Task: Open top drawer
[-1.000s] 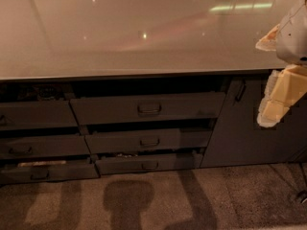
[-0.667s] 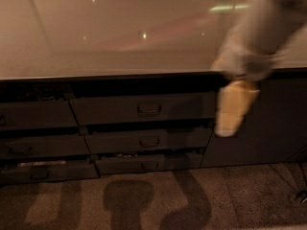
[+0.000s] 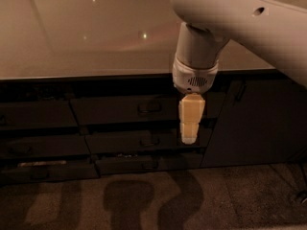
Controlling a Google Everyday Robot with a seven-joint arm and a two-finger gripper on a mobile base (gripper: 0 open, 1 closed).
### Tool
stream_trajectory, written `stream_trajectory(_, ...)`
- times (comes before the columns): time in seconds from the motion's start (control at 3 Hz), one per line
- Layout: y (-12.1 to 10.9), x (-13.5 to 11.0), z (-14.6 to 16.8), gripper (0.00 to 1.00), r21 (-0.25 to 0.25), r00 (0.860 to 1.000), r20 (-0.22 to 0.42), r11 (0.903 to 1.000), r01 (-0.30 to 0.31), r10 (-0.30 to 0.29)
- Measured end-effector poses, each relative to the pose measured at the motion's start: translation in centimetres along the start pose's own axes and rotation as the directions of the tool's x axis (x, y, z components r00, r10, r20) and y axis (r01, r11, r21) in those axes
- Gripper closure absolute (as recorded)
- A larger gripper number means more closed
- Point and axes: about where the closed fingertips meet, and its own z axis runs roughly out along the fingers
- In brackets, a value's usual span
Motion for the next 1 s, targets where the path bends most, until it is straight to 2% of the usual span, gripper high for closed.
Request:
stream_trajectory(0.33,0.0,0.0,0.0,0.0,0.0,1.0,0.0,1.0,0.0,0.0)
stream_trajectory(0.67,0.9,-0.5,1.3,0.0,0.063,0.998,-0.022,0.9958,0.066,-0.065)
stream_trajectory(1.0,3.6,-1.3,5.5,0.0,0.171,0.977,-0.032,0.962,0.213,-0.211)
